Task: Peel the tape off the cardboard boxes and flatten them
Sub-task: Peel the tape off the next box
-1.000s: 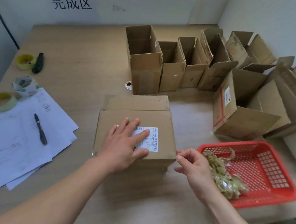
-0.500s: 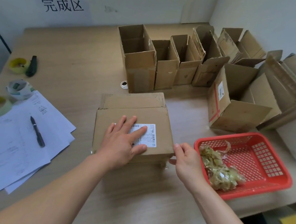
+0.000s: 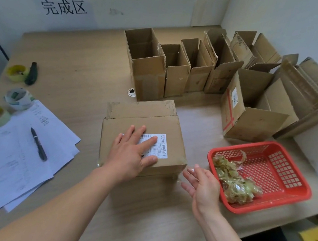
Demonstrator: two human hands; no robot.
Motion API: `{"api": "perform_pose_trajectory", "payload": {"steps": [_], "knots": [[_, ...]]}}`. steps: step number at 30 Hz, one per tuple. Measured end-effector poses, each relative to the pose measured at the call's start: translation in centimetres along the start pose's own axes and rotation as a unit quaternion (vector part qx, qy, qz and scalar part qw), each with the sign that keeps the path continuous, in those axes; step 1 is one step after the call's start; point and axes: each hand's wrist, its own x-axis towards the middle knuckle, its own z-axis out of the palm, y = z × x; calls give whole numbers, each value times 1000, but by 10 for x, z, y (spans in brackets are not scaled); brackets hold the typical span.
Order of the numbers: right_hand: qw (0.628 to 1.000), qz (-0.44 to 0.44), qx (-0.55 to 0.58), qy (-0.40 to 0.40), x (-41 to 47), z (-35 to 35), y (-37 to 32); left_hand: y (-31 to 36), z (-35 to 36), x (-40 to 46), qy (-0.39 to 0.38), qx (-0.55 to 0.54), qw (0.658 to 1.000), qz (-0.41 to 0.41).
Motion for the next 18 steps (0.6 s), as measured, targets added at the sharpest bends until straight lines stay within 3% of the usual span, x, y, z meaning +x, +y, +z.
{"api": "perform_pose_trajectory", "payload": {"steps": [6,10,12,15,18], "knots": [[999,25,-22,14,17,17,1,0,-1,-1,11,-20,1000,-3],[991,-89,-100,-12,10,32,-26,-3,-16,-14,64,-114,991,-32],[967,-187,-173,-30,0,47,-50,-9,-34,-25,118,-132,984,-30],[899,-331,-272,-93,-27,74,-87,-22,-71,-41,213,-21,977,28],[844,-380,-329,-187,-51,104,-102,-32,-96,-56,199,79,974,76]]}}
